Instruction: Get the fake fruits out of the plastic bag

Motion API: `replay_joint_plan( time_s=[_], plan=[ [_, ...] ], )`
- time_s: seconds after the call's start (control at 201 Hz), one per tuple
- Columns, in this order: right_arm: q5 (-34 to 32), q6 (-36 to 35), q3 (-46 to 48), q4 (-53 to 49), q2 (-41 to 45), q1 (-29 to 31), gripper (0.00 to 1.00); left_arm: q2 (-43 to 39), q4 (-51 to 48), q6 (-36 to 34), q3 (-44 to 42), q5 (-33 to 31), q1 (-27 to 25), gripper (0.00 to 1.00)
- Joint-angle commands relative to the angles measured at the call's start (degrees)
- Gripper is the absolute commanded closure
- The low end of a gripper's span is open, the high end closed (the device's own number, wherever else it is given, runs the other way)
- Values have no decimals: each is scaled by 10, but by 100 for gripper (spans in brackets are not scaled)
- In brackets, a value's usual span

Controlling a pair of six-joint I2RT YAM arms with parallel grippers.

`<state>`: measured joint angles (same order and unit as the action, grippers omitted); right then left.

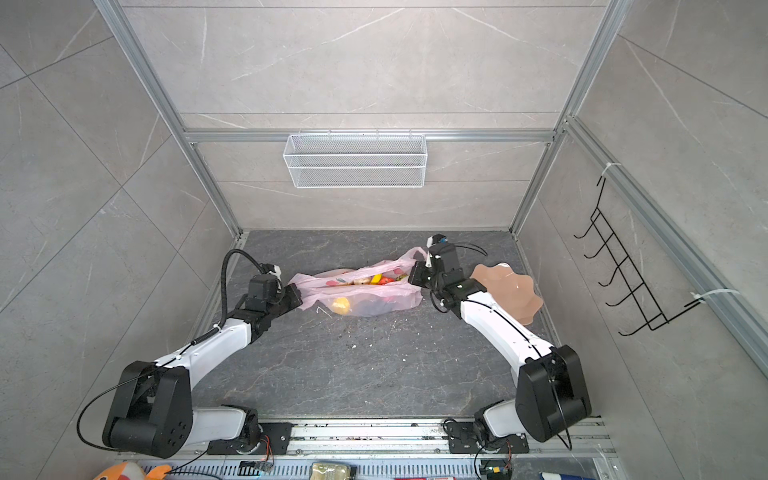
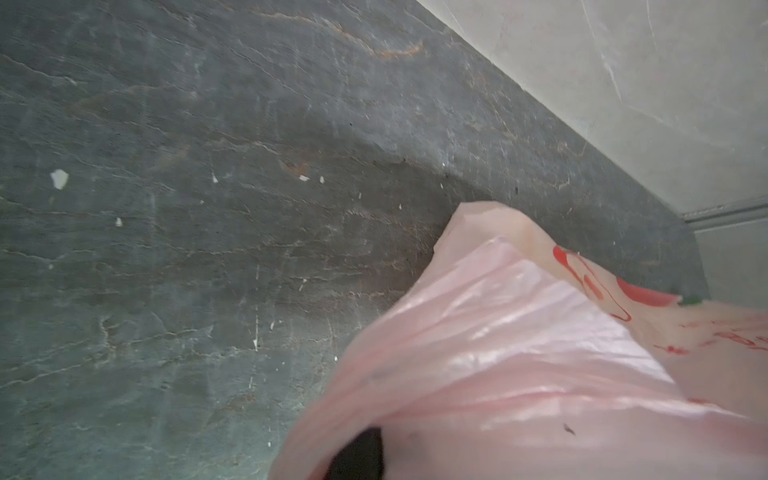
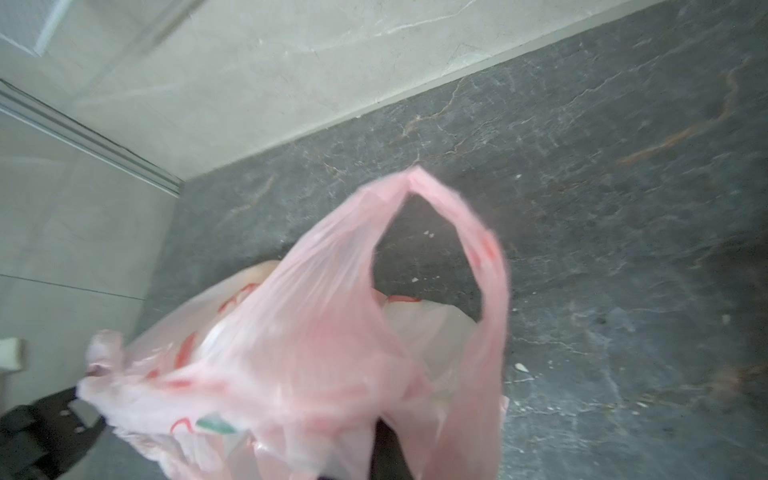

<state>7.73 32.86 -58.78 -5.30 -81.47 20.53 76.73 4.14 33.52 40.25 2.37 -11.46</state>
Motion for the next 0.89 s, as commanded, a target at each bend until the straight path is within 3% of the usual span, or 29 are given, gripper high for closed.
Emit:
replay_joint_plan(
  time_s=[0.0, 0.04, 0.184, 0.373, 0.607, 0.886],
  plan=[
    [104, 47, 55, 94, -8, 9, 100, 16, 13, -1, 23, 44, -7, 100],
    [98, 49, 65, 98, -7, 18, 100, 20, -5, -12, 37, 25, -29, 100],
    [86, 56, 100, 117, 3, 34, 100, 34, -95, -34, 101, -65, -117, 60],
    [46, 38, 116, 95, 25, 55, 100, 38, -238, 61, 155, -163, -156, 38],
    [17, 21, 142, 91, 60, 95, 100, 52, -280, 114, 195, -176, -197, 26],
    [8, -11, 154, 90, 92, 140, 100, 135, -268, 115, 247, -171, -195, 22]
  ],
)
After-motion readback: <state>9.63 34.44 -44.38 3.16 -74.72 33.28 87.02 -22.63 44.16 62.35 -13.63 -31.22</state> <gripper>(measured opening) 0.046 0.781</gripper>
